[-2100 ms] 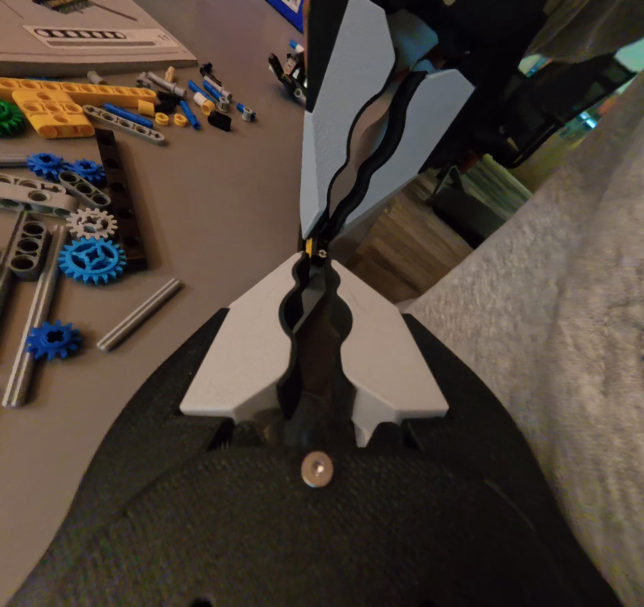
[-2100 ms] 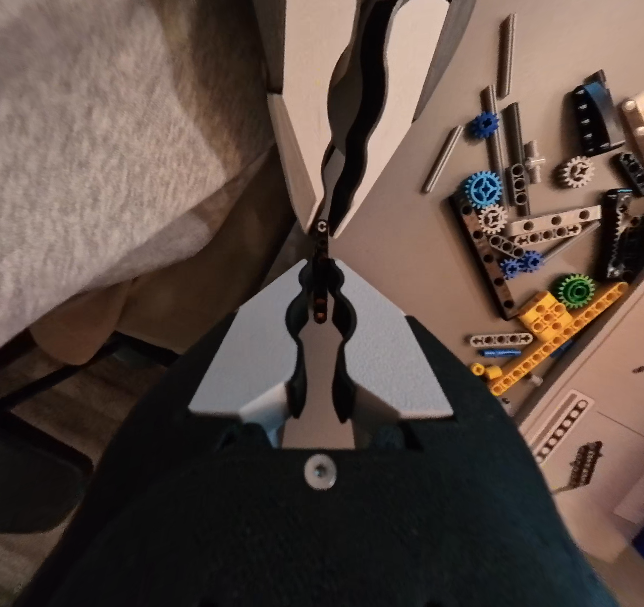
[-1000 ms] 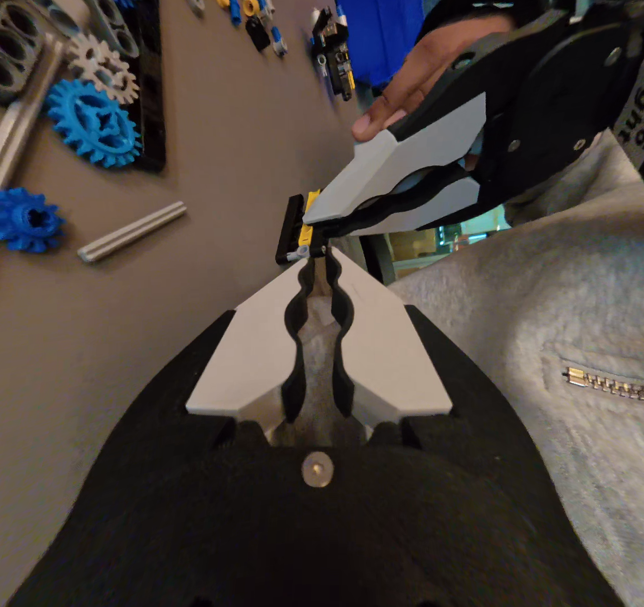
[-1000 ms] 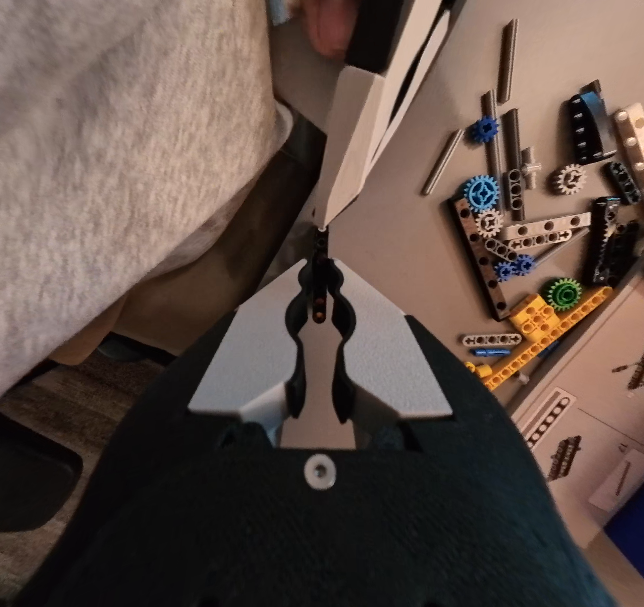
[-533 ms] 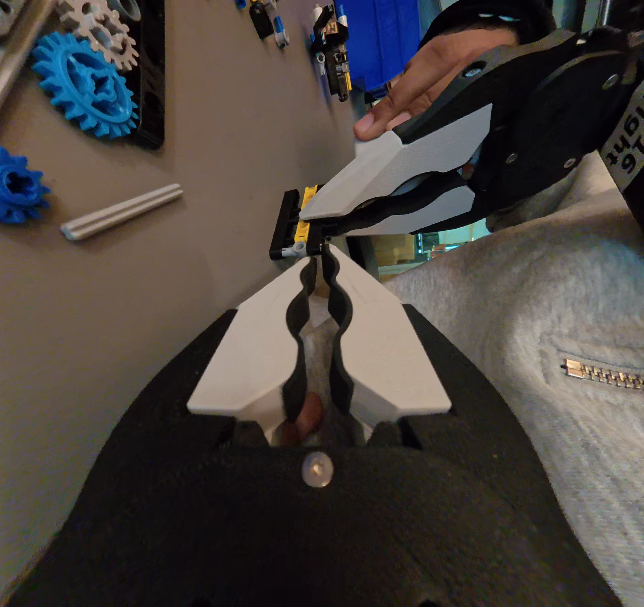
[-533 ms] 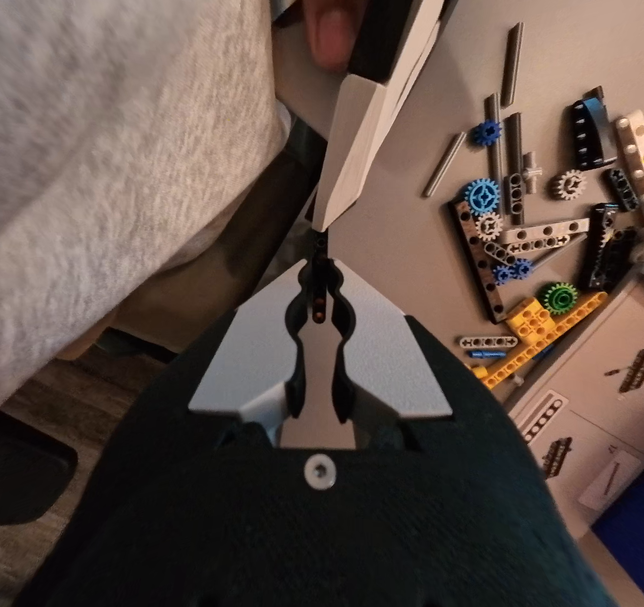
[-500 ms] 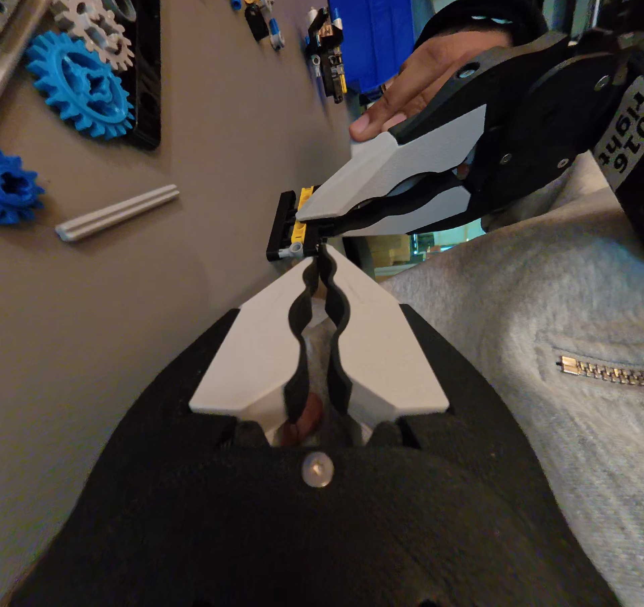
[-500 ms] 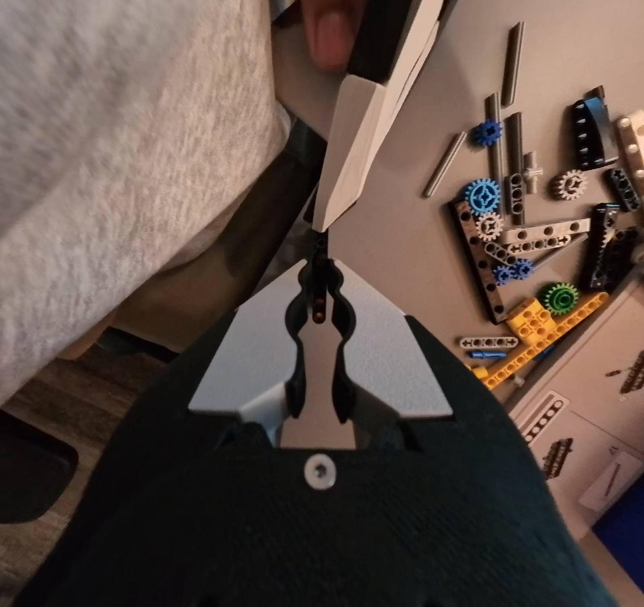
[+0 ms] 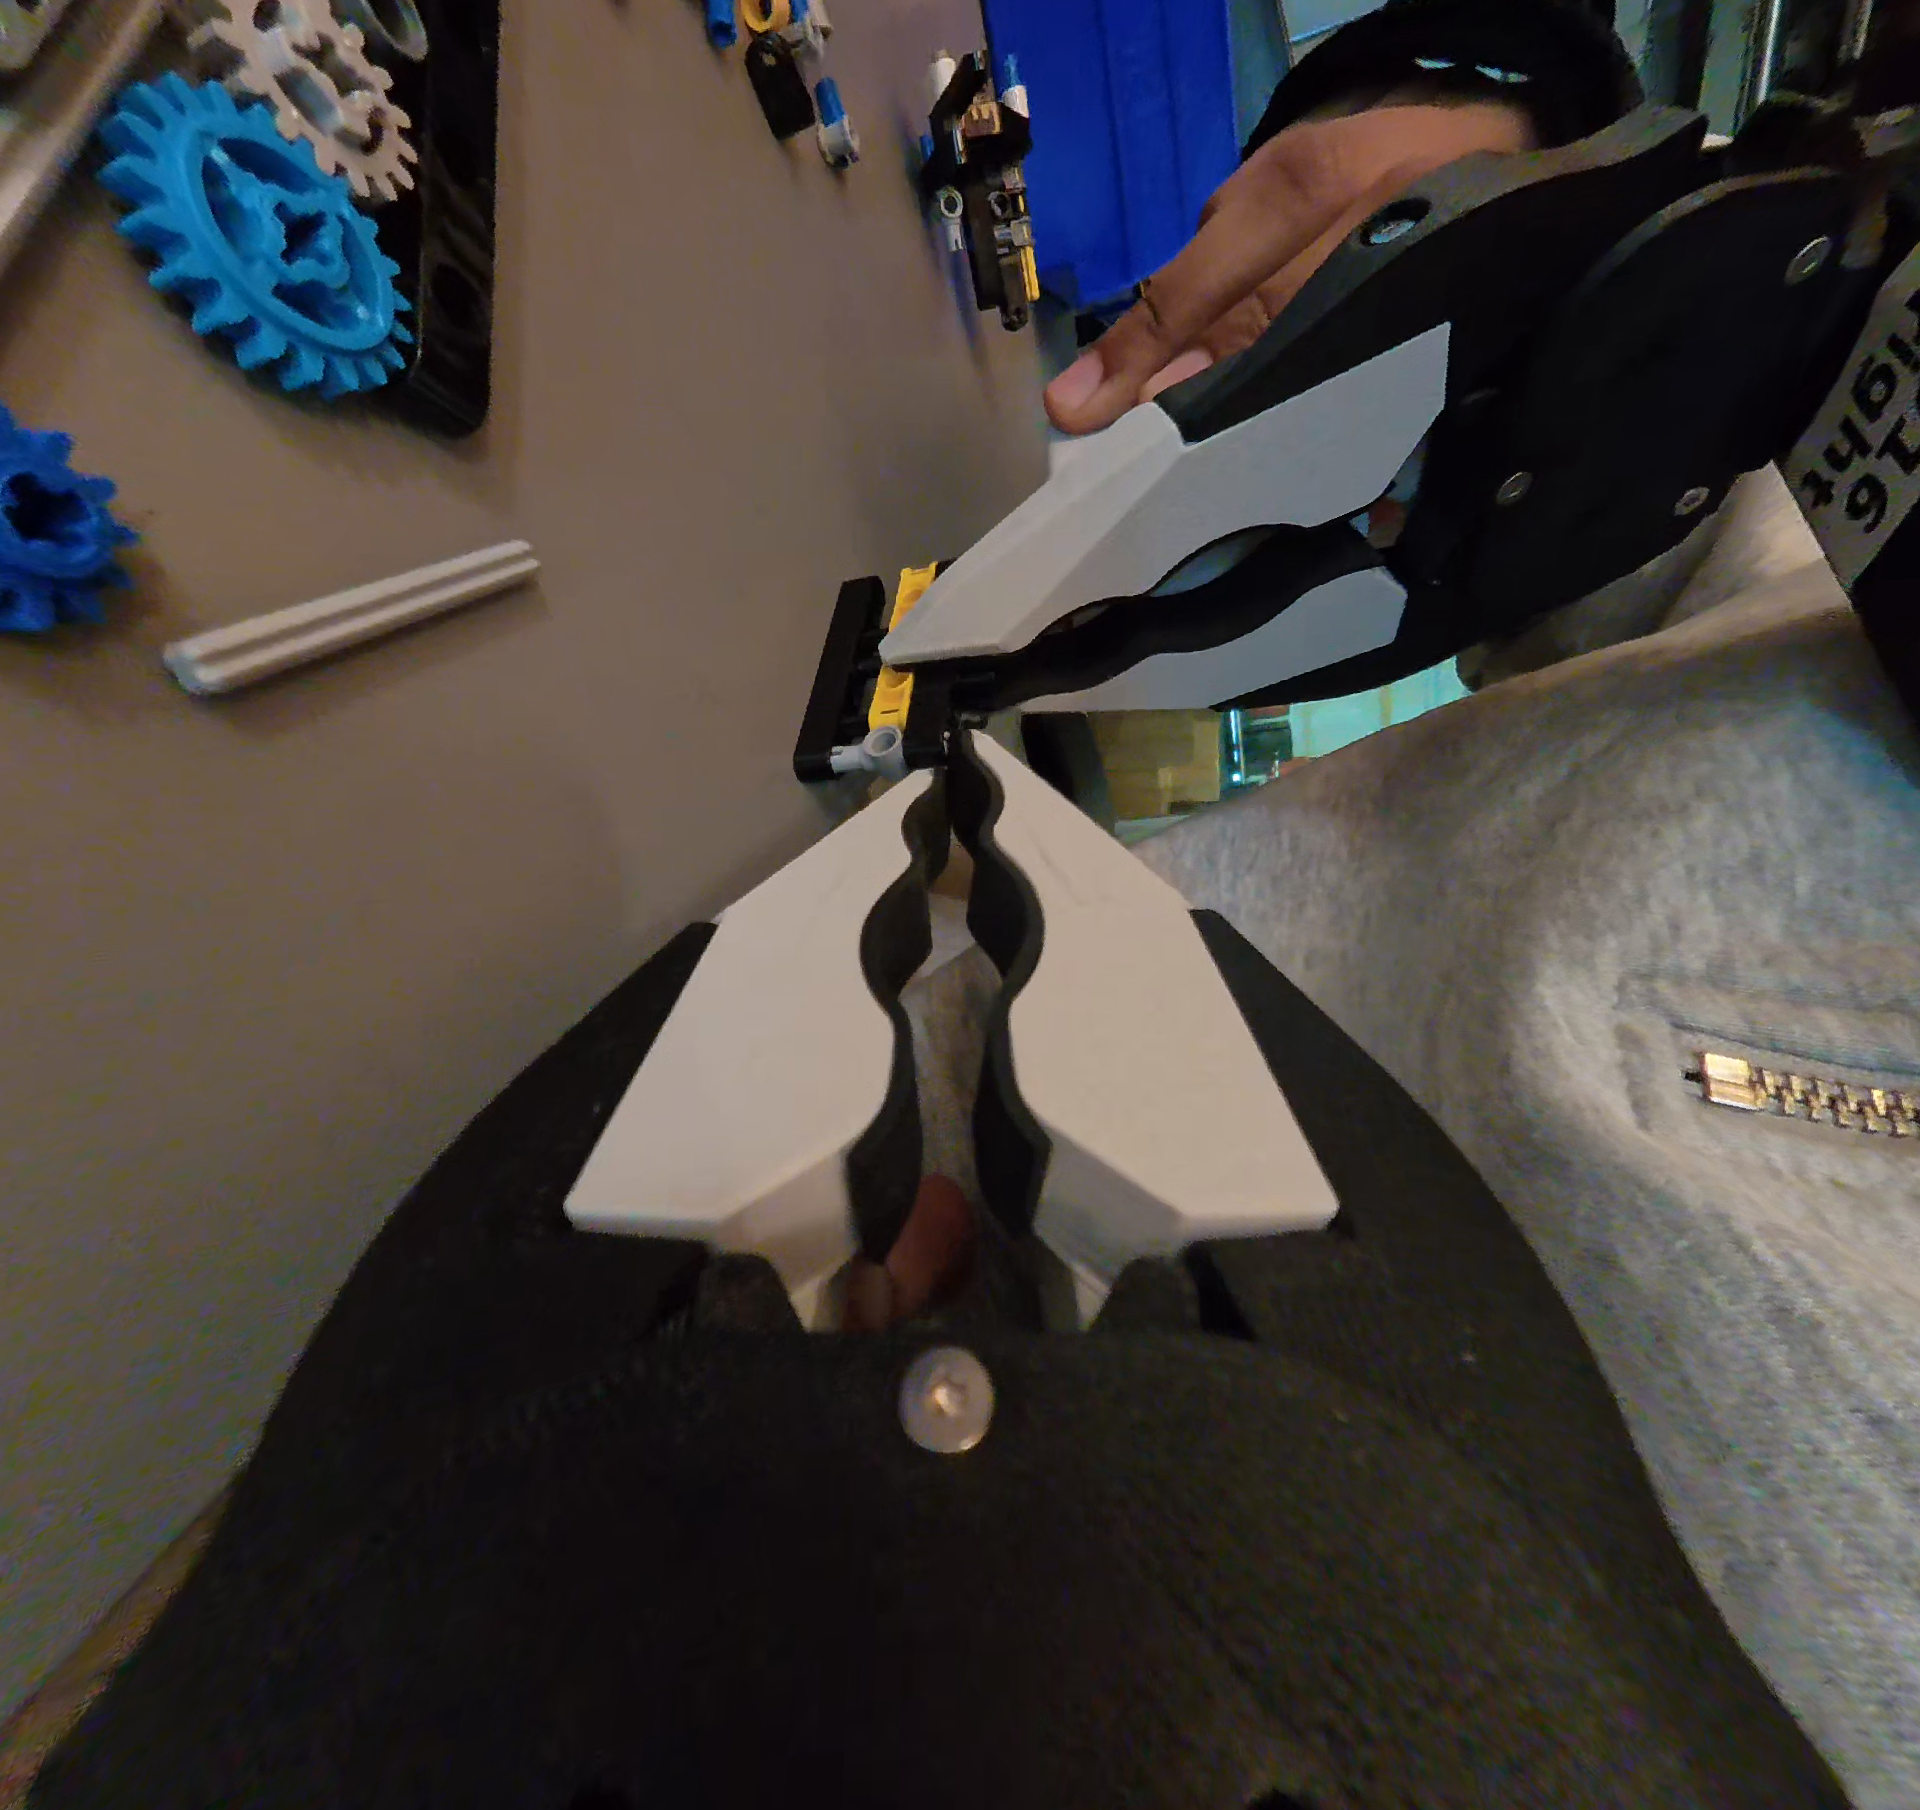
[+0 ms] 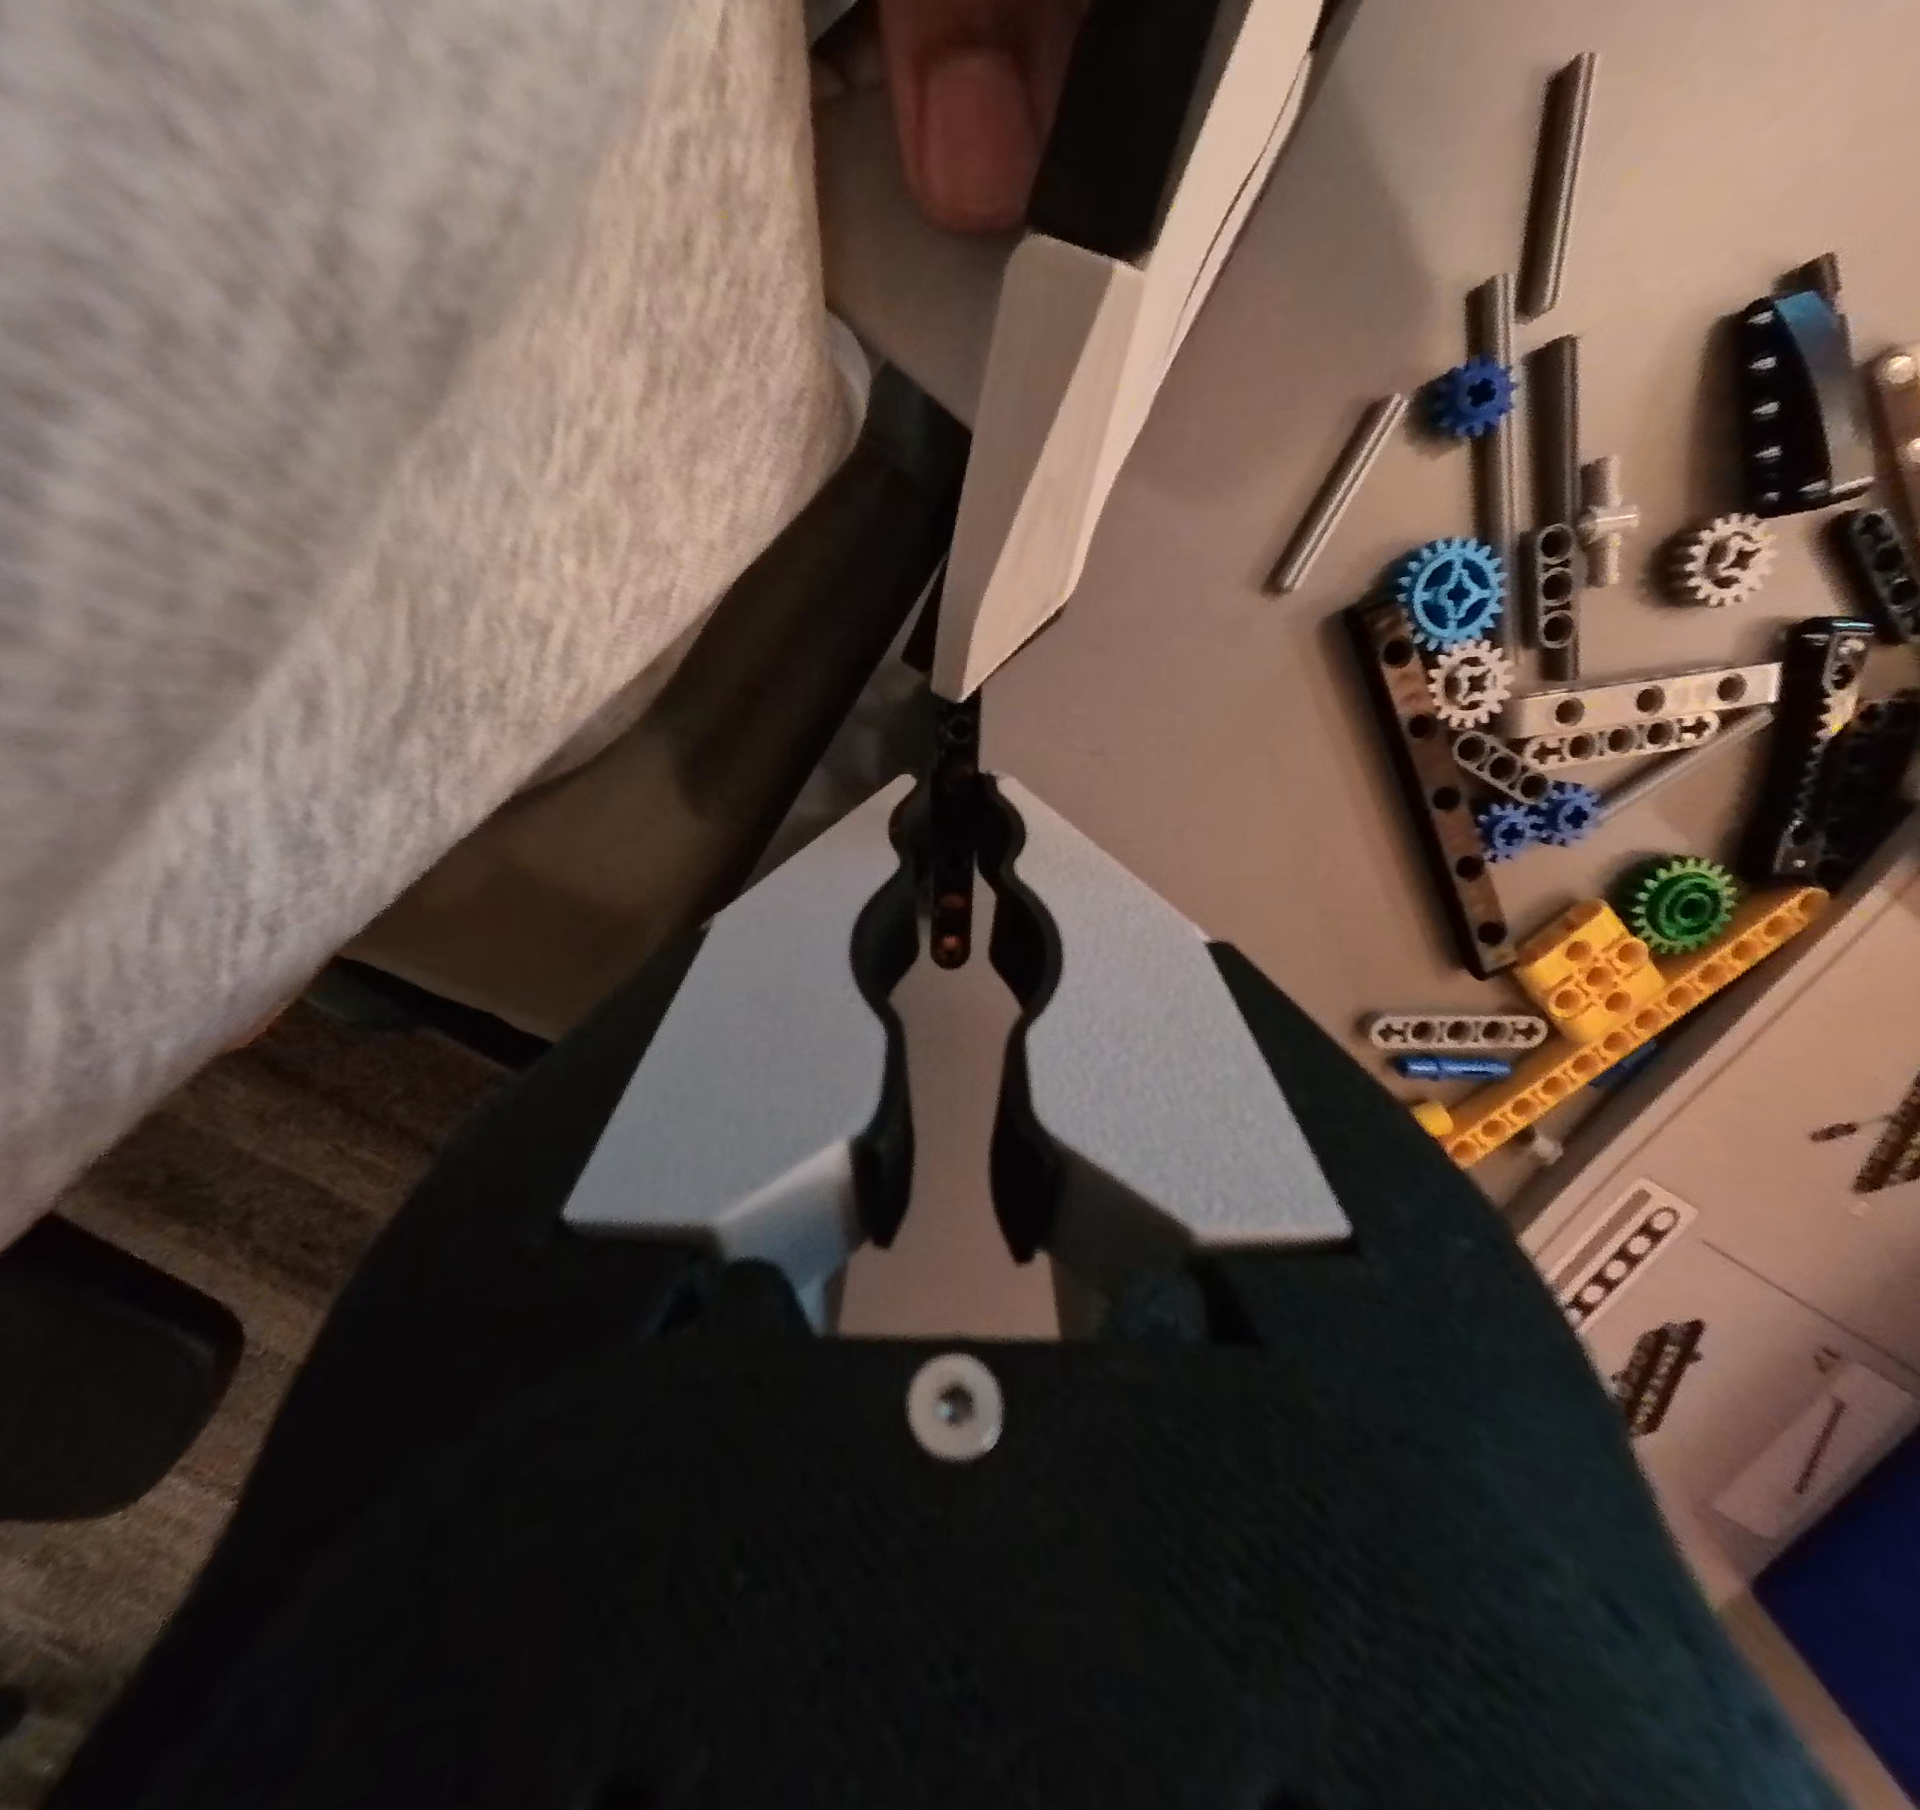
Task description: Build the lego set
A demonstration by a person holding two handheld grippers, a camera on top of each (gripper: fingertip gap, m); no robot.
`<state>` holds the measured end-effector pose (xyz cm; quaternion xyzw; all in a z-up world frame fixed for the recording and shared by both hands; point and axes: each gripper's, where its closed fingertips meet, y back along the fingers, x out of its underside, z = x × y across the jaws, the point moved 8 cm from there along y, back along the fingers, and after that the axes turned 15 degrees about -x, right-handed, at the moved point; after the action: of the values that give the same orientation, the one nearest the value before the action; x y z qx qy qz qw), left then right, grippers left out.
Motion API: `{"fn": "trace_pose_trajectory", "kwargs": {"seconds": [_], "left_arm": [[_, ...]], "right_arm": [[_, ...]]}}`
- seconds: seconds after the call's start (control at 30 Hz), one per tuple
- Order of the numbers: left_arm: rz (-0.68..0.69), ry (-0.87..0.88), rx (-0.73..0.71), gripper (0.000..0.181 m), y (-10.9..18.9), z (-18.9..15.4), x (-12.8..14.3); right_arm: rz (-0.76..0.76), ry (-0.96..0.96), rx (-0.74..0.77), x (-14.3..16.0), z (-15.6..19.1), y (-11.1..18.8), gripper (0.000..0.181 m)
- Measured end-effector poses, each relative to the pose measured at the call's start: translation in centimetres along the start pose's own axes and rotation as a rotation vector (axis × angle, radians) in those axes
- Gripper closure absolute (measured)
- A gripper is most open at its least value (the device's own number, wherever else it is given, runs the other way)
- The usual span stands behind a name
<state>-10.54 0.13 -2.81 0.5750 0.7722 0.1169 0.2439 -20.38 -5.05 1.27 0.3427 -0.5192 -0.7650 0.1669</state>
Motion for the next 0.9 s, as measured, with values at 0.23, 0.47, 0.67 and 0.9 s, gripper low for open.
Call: {"fn": "trace_pose_trajectory", "kwargs": {"seconds": [0.23, 0.47, 0.67, 0.9], "left_arm": [[-0.003, 0.027, 0.018, 0.181, -0.10, 0.14, 0.05], [-0.009, 0.033, 0.028, 0.181, -0.14, 0.22, 0.10], [-0.017, 0.028, 0.027, 0.181, -0.16, 0.24, 0.13], [-0.023, 0.043, 0.043, 0.180, -0.23, 0.33, 0.26]], "right_arm": [[0.013, -0.003, -0.008, -0.08, -0.08, -0.03, 0.176], [0.016, -0.006, -0.010, -0.11, -0.10, -0.08, 0.176], [0.027, -0.029, -0.011, -0.21, -0.12, -0.13, 0.176], [0.006, -0.041, -0.019, -0.11, -0.18, -0.18, 0.176]]}}
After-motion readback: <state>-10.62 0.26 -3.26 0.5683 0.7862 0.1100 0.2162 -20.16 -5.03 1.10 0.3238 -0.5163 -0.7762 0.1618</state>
